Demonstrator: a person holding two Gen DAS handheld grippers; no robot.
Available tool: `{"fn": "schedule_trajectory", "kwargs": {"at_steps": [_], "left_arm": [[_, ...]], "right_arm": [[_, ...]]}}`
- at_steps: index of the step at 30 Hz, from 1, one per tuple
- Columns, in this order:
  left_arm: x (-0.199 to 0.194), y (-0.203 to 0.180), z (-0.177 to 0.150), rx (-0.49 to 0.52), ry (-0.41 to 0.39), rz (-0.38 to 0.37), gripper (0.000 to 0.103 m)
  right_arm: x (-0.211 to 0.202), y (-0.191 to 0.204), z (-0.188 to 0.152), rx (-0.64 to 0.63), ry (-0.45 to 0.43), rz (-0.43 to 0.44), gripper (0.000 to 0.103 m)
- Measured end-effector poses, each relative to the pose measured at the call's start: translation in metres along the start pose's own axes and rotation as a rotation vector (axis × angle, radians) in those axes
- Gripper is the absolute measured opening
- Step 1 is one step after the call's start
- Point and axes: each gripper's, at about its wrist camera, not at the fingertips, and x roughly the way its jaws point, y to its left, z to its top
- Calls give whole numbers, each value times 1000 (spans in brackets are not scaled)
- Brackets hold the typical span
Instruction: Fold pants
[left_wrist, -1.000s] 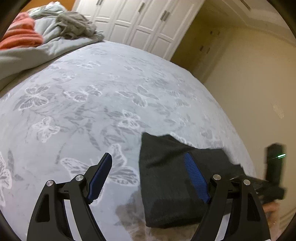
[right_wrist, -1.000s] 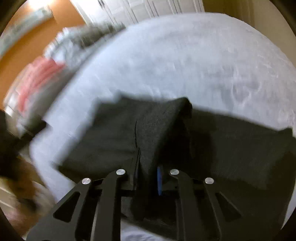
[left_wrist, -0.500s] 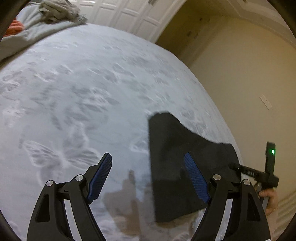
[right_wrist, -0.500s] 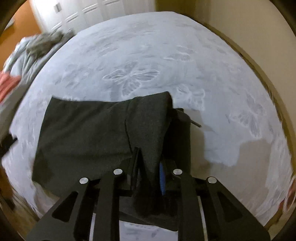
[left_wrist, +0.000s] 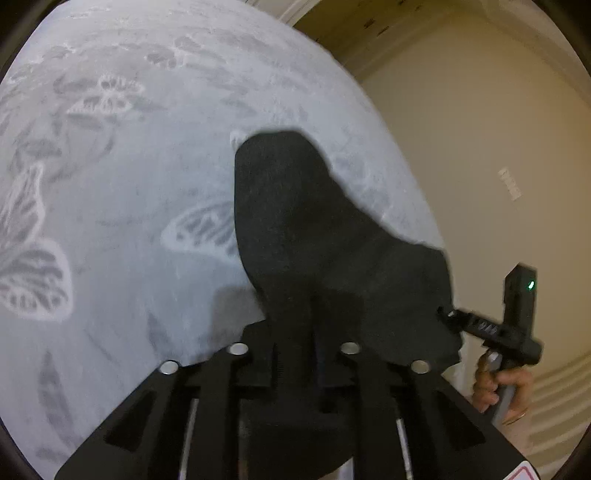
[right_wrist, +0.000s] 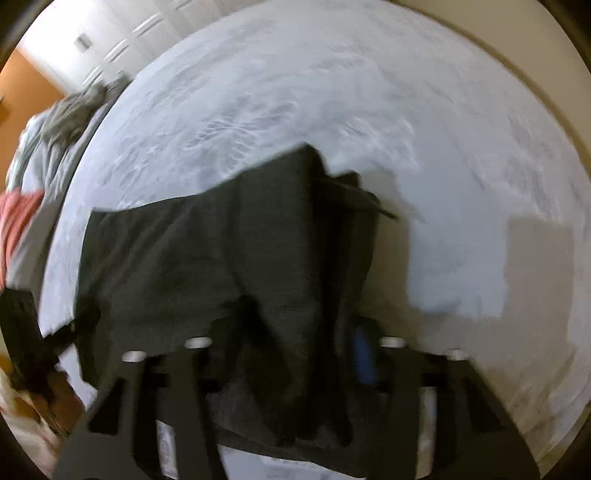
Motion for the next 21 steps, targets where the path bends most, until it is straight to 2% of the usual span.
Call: {"fn": "schedule_trajectory", "kwargs": {"at_steps": [3,4,6,7,8,9,10,11,12,13,14,15,17,19,21], "left_arm": [[-46,-19,9,58,-73,-51,5],[-67,-27,9,97,-116,-40,5],[-108,-29,6,154,-180,20,6],[-117,-22,4,153,-175,51,8],[-120,-8,0,144,-143,107,15],[-116,3,-1,134,-108,159,16],[-111,13,-4,116,-72,230,16],[-104,23,-8,101,-48,349,15],[-103,25,-12,114,-70,410,9],[-106,23,-17,142,-107,457,10],[-112,17,-24,187,-148,493,16],[-117,10,-30,223,-176,496,36],[-122,2,-37,247,-228,510,52],[-122,-8,-42,286,-255,541,52],[-119,-14,-38,308,-243,549,52]], "right_arm": [[-43,16,-2,3,-145,165,20],[-57,28,-4,-39,-192,217,20],[-60,46,-7,-92,-207,245,24],[-45,54,-9,-108,-162,231,27],[-25,58,-11,-119,-103,189,36],[-10,60,-14,-116,-49,121,44],[4,62,-17,-107,1,17,44],[7,64,-18,-110,2,-53,45],[0,68,-19,-133,-46,-65,45],[-14,75,-20,-163,-103,-40,45],[-25,79,-22,-182,-140,-1,45],[-34,84,-27,-204,-163,64,45],[-27,91,-35,-216,-110,126,44],[-3,97,-45,-229,-10,101,45],[13,106,-50,-292,12,19,45]]}}
